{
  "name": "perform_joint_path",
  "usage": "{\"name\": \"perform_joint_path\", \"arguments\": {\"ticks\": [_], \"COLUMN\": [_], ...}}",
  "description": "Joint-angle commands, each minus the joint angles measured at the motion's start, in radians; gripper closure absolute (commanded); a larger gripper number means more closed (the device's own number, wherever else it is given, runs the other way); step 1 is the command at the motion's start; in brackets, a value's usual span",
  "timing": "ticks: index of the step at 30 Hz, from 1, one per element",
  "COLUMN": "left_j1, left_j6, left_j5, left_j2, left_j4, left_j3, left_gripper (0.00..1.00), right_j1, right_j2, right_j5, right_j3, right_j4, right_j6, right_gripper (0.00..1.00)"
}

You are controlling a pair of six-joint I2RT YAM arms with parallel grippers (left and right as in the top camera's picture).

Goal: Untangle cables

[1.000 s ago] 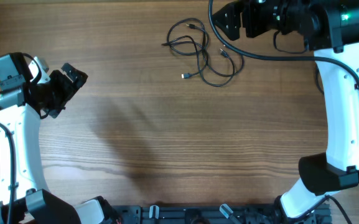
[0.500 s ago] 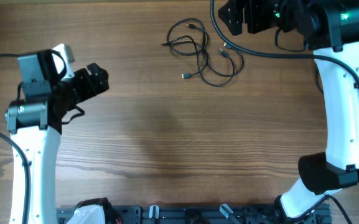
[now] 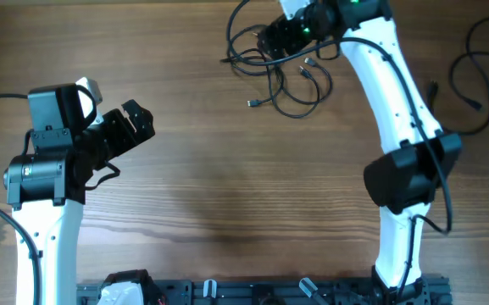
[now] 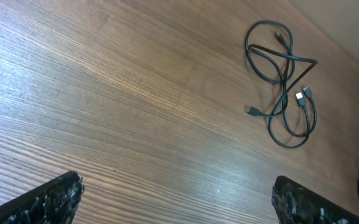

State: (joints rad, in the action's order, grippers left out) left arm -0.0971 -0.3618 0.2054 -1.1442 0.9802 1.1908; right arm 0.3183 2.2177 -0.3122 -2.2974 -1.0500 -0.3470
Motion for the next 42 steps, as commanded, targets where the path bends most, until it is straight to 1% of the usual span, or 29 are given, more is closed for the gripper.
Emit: {"name": "perform_joint_path", "arguments": {"ticks": [1,4,5,10,12,14,19,23,28,30,31,32,38,42], "left_j1": [0.005,0.005,0.005,0.005,0.005,0.005,0.005,0.005,0.005,0.005,0.005,0.005,0.005,0.005], "left_j6": [-0.013,-0.013,-0.013,-0.013,-0.013,-0.013,-0.013,-0.013,-0.013,-0.013,-0.013,-0.013,-0.013,-0.013], "left_j5": [-0.013,-0.013,-0.013,-0.013,-0.013,-0.013,-0.013,-0.013,-0.013,-0.013,-0.013,-0.013,-0.013,-0.013], "left_j2": [0.011,0.011,0.011,0.011,0.011,0.011,0.011,0.011,0.011,0.011,0.011,0.011,-0.012,-0.027], "left_j4": [-0.002,-0.002,-0.002,-0.002,-0.002,-0.002,-0.002,-0.002,-0.002,-0.002,-0.002,-0.002,-0.001,0.004], "left_j3": [0.014,0.014,0.014,0.014,0.014,0.014,0.014,0.014,0.014,0.014,0.014,0.014,0.014,0.014], "left_gripper": [0.0,0.0,0.0,0.0,0.0,0.0,0.0,0.0,0.0,0.0,0.0,0.0,0.0,0.0], "right_j1": [0.003,0.01,0.016,0.027,0.031,0.034,0.042,0.043,0.043,0.043,0.043,0.043,0.043,0.043], "right_j2": [0.068,0.114,0.137,0.157,0.159,0.161,0.165,0.165,0.165,0.165,0.165,0.165,0.18,0.201], "right_j5": [-0.001,-0.002,-0.002,-0.05,-0.091,-0.093,-0.093,-0.093,-0.093,-0.093,-0.093,-0.1,-0.142,-0.146], "right_j3": [0.002,0.002,0.002,0.002,0.002,0.002,0.031,0.087,0.147,0.147,0.147,0.147,0.148,0.148], "right_j4": [0.037,0.079,0.098,0.091,0.082,0.079,0.075,0.12,0.233,0.256,0.269,0.28,0.286,0.289], "right_j6": [-0.015,-0.022,-0.05,-0.059,-0.094,-0.105,-0.208,-0.211,-0.199,-0.188,-0.167,-0.15,-0.14,-0.14], "right_gripper": [0.1,0.1,0.12,0.15,0.15,0.15,0.18,0.19,0.23,0.27,0.33,0.34,0.35,0.41]}}
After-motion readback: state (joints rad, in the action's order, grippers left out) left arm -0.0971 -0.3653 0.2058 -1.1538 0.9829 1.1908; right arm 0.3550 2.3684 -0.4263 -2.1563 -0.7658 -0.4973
